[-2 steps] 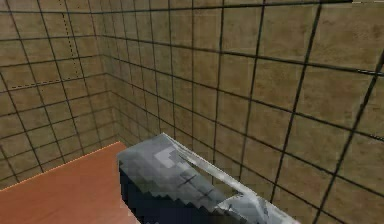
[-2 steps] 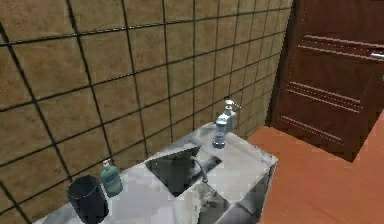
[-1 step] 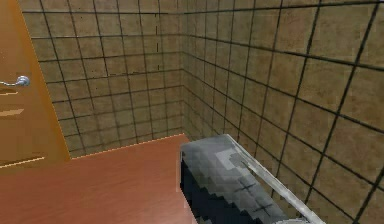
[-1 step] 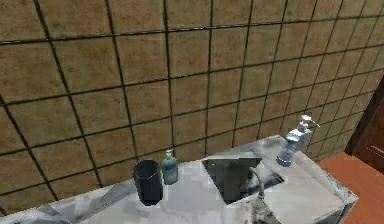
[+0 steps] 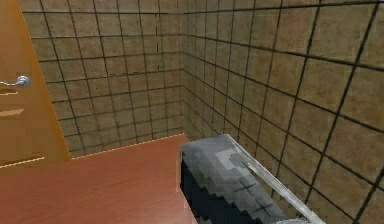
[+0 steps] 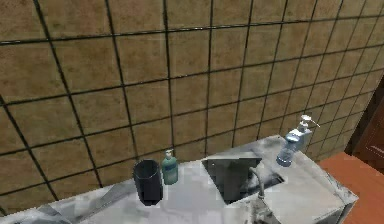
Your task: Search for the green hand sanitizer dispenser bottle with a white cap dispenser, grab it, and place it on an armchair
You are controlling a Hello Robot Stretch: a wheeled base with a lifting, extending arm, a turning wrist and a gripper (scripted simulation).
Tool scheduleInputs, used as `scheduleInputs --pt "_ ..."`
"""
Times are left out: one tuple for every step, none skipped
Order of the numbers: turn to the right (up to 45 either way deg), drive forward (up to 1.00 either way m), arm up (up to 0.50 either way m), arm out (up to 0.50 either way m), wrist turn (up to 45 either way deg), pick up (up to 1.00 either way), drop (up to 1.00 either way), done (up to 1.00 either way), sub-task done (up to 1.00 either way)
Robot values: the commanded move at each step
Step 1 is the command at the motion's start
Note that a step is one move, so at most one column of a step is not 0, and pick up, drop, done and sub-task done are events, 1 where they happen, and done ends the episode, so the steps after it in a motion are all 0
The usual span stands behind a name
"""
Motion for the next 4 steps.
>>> scheduleInputs --pt "0.0 0.0 0.24 0.0 0.0 0.0 0.0 0.0 0.0" --pt "0.0 0.0 0.0 0.38 0.0 0.0 0.0 0.0 0.0" --pt "0.0 0.0 0.0 0.0 45.0 0.0 0.0 0.0 0.0" --pt "0.0 0.0 0.0 0.0 45.0 0.0 0.0 0.0 0.0"
